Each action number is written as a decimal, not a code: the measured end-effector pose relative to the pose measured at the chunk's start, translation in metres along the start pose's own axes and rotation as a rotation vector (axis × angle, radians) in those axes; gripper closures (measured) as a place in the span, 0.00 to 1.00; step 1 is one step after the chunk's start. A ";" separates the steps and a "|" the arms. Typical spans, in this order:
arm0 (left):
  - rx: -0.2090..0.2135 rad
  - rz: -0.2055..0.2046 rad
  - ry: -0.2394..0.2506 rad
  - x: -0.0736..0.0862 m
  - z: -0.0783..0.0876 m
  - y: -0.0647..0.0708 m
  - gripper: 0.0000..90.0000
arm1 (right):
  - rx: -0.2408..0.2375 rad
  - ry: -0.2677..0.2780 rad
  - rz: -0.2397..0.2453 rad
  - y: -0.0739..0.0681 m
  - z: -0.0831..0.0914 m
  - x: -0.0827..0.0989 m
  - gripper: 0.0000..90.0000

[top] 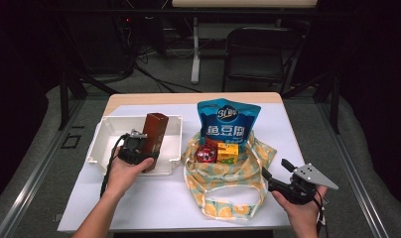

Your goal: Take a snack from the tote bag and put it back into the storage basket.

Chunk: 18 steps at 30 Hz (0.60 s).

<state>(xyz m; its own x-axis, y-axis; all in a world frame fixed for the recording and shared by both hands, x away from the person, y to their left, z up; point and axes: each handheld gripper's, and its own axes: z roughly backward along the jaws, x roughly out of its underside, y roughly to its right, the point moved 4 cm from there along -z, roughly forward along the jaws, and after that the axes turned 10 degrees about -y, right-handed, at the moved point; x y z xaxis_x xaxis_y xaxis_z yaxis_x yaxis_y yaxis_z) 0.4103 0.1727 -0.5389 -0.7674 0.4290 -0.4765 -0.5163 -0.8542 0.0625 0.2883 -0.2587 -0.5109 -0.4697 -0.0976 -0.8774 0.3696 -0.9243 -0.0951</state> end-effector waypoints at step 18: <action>0.006 0.004 -0.159 -0.016 -0.014 -0.002 0.48 | 0.000 -0.011 0.026 -0.002 -0.003 0.000 0.26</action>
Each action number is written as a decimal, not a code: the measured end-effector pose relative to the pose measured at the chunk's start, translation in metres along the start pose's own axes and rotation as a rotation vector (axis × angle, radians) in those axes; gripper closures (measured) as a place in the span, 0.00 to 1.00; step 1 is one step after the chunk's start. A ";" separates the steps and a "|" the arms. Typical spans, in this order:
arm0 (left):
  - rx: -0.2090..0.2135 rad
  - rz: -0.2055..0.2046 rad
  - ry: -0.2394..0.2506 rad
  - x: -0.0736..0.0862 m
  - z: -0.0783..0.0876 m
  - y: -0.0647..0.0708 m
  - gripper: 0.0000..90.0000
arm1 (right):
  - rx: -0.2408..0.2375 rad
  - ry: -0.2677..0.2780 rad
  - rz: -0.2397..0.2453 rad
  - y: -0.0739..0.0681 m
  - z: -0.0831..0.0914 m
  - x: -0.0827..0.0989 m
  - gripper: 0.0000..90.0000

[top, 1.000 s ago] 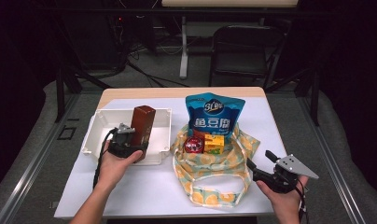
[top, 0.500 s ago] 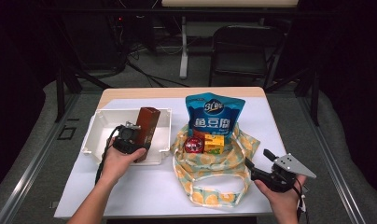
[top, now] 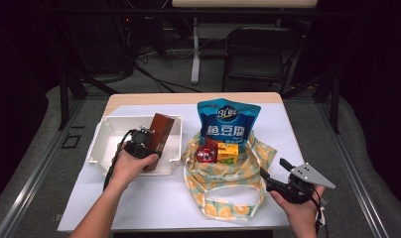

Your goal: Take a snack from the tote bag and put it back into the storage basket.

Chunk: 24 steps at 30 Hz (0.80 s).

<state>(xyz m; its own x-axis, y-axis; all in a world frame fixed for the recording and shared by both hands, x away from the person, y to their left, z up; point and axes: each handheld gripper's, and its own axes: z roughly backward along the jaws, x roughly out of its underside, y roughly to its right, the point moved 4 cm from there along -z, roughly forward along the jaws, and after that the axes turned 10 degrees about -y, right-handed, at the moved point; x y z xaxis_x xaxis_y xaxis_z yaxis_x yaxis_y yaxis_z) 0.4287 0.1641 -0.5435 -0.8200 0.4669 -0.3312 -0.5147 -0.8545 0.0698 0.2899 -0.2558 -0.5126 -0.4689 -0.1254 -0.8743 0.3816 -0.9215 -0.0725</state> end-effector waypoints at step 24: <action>0.060 -0.018 0.304 0.025 0.040 0.019 0.95 | 0.004 -0.005 -0.012 0.004 -0.001 0.002 0.25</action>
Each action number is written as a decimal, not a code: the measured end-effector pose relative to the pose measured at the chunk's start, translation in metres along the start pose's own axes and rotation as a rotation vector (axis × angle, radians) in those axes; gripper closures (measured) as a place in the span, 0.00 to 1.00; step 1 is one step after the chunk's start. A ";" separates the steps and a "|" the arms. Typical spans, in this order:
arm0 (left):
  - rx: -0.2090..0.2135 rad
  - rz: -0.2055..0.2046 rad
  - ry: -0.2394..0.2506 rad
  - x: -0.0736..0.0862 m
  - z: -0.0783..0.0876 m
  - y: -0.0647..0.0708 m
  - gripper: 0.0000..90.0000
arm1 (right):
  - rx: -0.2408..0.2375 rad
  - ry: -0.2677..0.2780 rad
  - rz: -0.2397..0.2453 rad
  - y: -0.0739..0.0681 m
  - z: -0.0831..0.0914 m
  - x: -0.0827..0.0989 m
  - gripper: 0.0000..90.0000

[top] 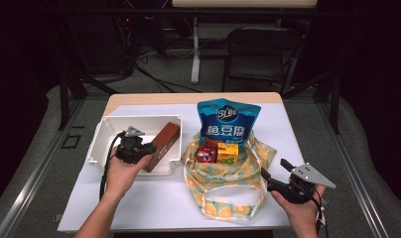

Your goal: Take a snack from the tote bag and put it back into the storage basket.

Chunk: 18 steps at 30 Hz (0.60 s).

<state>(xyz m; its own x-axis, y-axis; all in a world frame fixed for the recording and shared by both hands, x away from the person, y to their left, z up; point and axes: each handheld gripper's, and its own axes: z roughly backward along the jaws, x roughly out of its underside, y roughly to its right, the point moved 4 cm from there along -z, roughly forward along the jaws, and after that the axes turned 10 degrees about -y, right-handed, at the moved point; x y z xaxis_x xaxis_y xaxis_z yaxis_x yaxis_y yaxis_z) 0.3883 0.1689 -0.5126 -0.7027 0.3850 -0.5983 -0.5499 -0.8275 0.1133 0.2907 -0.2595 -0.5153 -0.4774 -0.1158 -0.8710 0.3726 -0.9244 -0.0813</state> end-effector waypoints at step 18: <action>0.053 0.046 0.049 0.048 -0.022 0.023 1.00 | -0.002 -0.012 0.004 -0.002 -0.004 0.004 0.25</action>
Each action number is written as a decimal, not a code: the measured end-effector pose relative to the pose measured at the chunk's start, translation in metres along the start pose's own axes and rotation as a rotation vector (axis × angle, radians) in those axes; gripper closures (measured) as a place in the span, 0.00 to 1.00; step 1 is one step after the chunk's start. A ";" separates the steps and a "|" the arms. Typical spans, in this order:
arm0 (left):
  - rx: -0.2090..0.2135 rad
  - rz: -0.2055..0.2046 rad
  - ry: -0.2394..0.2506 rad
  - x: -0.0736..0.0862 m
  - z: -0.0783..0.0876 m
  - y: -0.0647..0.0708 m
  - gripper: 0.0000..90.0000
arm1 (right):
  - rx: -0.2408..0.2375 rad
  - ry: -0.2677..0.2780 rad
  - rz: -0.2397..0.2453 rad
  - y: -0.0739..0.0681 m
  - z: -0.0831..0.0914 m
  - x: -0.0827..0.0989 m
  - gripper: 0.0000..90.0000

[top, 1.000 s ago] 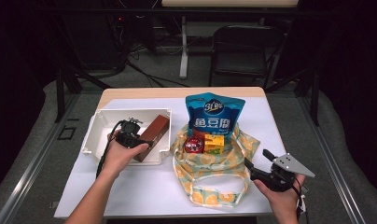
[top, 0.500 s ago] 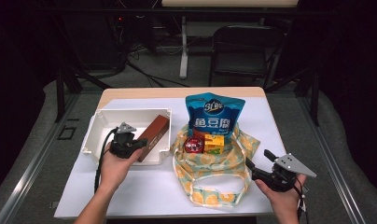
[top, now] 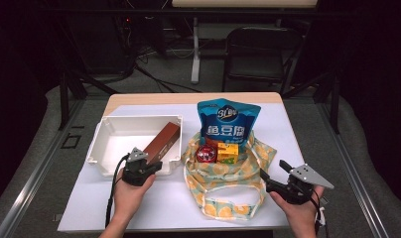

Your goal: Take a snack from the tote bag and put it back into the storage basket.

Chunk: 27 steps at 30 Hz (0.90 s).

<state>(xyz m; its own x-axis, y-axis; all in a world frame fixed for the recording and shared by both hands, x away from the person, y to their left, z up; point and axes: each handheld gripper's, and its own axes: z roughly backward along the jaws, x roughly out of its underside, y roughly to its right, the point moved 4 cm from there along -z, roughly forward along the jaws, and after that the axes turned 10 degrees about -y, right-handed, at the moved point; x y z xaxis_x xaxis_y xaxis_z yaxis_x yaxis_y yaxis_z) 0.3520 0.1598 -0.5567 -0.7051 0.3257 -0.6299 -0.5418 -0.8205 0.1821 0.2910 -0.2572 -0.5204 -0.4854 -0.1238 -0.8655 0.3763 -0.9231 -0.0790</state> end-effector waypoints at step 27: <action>-0.048 0.106 0.004 0.003 0.000 -0.034 1.00 | 0.007 -0.011 0.007 -0.002 -0.003 0.003 0.26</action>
<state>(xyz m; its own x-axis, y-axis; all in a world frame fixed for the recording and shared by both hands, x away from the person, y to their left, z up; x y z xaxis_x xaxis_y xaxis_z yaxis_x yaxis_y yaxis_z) 0.3687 0.1889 -0.5650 -0.7552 0.2345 -0.6121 -0.4420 -0.8717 0.2115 0.2915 -0.2549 -0.5239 -0.4911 -0.1339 -0.8607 0.3738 -0.9249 -0.0694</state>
